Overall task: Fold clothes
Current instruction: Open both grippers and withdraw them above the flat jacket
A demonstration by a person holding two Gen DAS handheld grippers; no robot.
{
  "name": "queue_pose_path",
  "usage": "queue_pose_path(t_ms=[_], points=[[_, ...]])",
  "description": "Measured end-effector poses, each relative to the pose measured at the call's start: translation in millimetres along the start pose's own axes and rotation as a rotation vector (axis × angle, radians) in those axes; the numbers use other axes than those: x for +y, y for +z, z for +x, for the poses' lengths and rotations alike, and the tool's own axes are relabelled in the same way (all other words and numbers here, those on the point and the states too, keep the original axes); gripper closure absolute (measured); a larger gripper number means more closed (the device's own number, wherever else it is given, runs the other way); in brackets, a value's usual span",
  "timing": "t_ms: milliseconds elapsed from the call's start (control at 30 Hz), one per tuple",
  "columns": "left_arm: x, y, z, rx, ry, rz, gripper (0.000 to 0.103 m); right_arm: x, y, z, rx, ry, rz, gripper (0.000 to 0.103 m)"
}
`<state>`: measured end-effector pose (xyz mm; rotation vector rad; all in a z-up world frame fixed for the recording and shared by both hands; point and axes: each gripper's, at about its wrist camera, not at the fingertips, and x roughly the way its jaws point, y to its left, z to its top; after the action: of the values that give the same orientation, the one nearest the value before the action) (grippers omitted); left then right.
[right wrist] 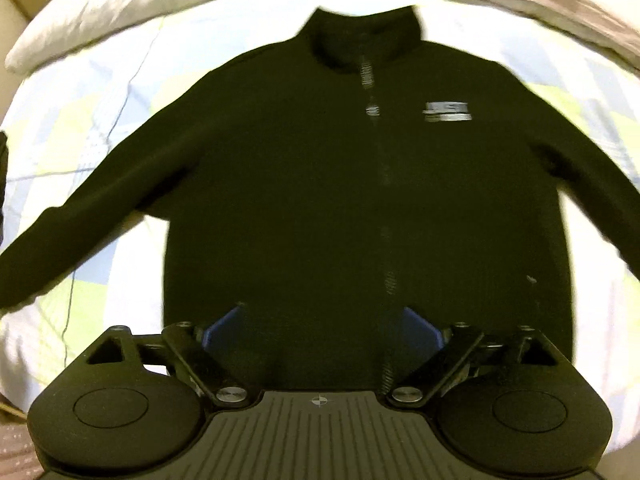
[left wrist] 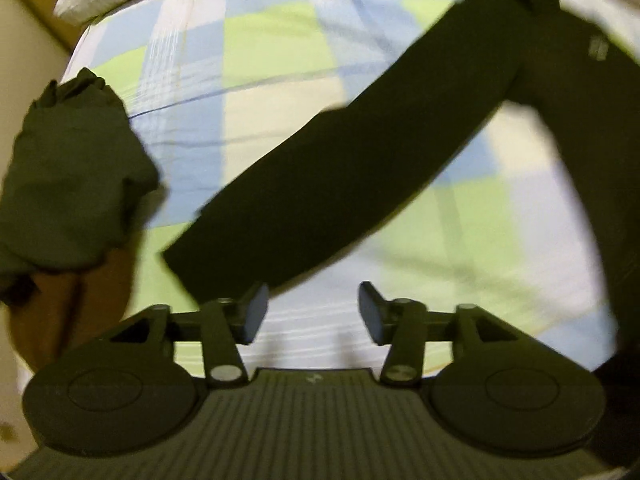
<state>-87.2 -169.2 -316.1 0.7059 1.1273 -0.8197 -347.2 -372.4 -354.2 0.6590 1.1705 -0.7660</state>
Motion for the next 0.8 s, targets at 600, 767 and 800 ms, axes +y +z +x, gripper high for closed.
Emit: queue_pose_path(t_ms=[600,767,800], points=[[-182,-19,-96,-0.14,-0.159,-0.023,0.017,-121,-130,-121,-0.101,-0.042,0.116,0.013],[-210,-14,-111,-0.149,-0.188,0.013,0.017,-110,-147,-141,-0.113,-0.099,0.113,0.013],[-214,-13,-112,-0.151,-0.195,0.022,0.017,-107,-150,-143,-0.112,-0.102,0.118,0.013]])
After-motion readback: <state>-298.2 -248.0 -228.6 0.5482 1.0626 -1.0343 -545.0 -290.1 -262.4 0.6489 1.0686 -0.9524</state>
